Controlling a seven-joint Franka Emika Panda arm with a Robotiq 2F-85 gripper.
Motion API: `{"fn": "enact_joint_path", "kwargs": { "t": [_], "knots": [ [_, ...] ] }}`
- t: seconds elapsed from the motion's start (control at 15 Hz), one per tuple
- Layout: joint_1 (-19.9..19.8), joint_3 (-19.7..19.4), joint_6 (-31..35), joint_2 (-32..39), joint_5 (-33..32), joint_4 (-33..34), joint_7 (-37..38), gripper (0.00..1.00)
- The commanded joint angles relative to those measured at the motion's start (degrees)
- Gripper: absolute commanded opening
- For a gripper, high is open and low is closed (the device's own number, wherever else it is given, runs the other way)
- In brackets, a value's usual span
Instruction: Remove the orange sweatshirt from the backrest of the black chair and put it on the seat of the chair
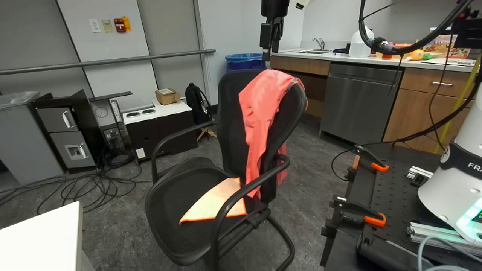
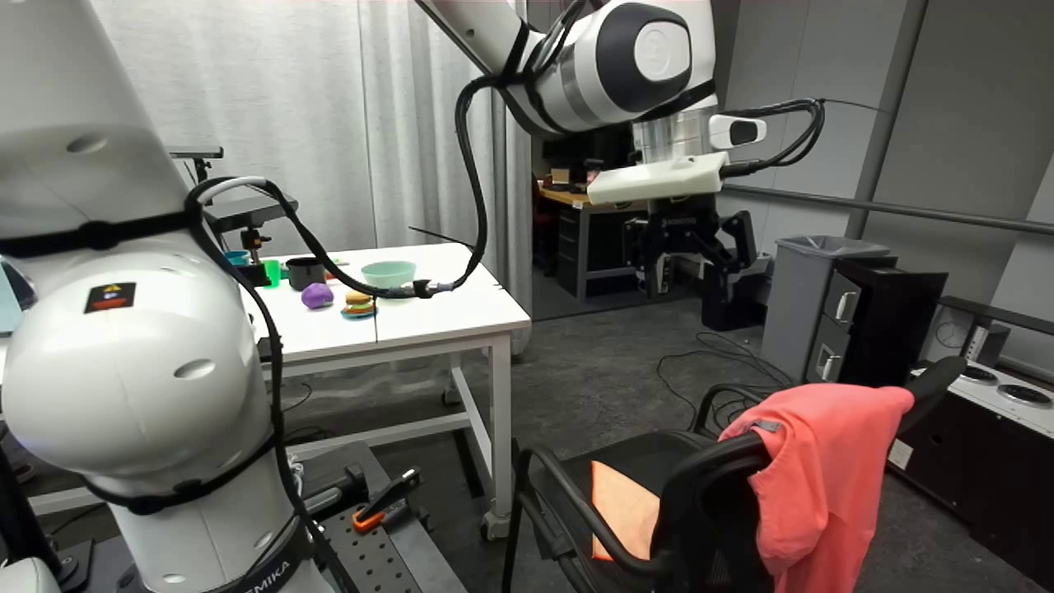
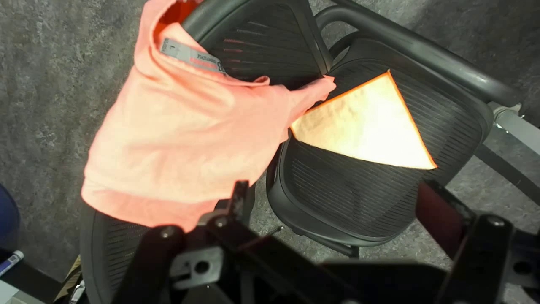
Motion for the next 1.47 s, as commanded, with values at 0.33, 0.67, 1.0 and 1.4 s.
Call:
{"fn": "enact_joint_path", "kwargs": {
  "t": [0.33, 0.67, 1.0, 1.4],
  "knots": [
    [-2.9, -0.6, 8.1, 6.2, -10.7, -3.3, -0.9, 1.0],
    [-3.3, -0.8, 19.6, 14.5, -30.8, -2.6, 14.3, 1.0],
    [-2.1, -2.7, 19.8, 19.8, -51.1, 1.6, 30.3, 1.0],
    [-2.1, -4.2, 17.7, 23.4, -67.0, 4.2, 42.8, 1.0]
  ]
}}
